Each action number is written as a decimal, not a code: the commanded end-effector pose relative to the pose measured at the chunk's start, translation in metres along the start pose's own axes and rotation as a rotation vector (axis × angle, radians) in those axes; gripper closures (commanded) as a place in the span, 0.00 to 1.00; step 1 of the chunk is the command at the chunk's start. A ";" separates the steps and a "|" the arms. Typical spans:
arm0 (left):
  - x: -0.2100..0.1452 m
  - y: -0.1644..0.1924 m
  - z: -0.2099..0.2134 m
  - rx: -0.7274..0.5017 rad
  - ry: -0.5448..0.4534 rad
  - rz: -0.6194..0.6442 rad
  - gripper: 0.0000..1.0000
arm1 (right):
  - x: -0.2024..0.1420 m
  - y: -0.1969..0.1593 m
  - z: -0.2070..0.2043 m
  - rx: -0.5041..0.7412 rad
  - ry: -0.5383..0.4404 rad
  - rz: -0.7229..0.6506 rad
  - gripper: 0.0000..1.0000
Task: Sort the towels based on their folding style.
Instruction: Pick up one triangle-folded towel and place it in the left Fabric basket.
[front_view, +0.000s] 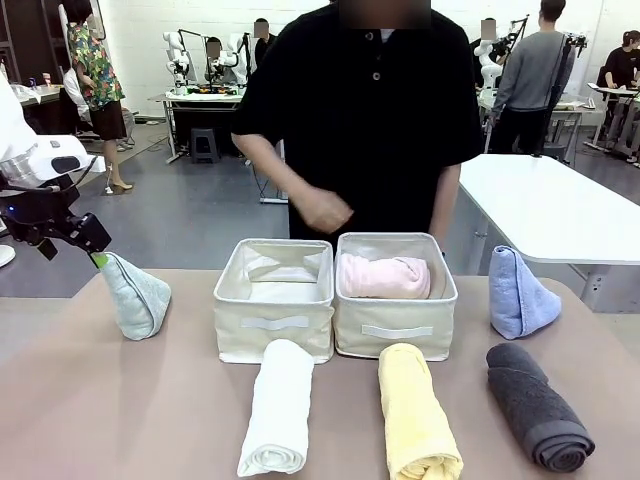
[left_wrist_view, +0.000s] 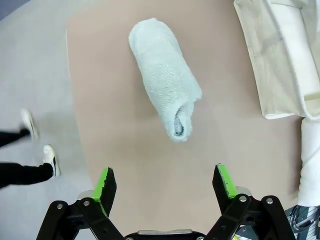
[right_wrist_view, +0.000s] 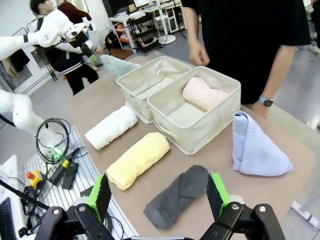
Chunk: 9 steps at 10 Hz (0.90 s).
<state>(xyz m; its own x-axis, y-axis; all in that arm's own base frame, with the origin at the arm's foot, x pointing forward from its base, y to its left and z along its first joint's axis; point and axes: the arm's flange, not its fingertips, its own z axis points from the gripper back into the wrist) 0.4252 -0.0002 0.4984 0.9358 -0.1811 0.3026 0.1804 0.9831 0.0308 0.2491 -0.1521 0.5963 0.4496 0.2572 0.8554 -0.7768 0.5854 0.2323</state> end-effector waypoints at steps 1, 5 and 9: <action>0.021 -0.015 -0.016 -0.058 0.058 0.064 0.00 | 0.003 -0.002 0.000 0.012 -0.013 0.015 0.00; 0.056 -0.030 -0.058 0.056 0.115 0.233 0.00 | 0.003 -0.002 0.000 0.012 -0.013 0.015 0.00; 0.072 -0.033 -0.091 0.147 0.176 0.302 0.00 | 0.003 -0.002 0.000 0.012 -0.013 0.015 0.00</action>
<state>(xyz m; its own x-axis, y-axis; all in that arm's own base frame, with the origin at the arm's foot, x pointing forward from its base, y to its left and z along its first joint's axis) 0.5057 -0.0413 0.4322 0.9810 0.1061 0.1626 -0.1174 0.9912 0.0615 0.2495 -0.1528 0.5951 0.4516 0.2639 0.8523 -0.7763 0.5871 0.2295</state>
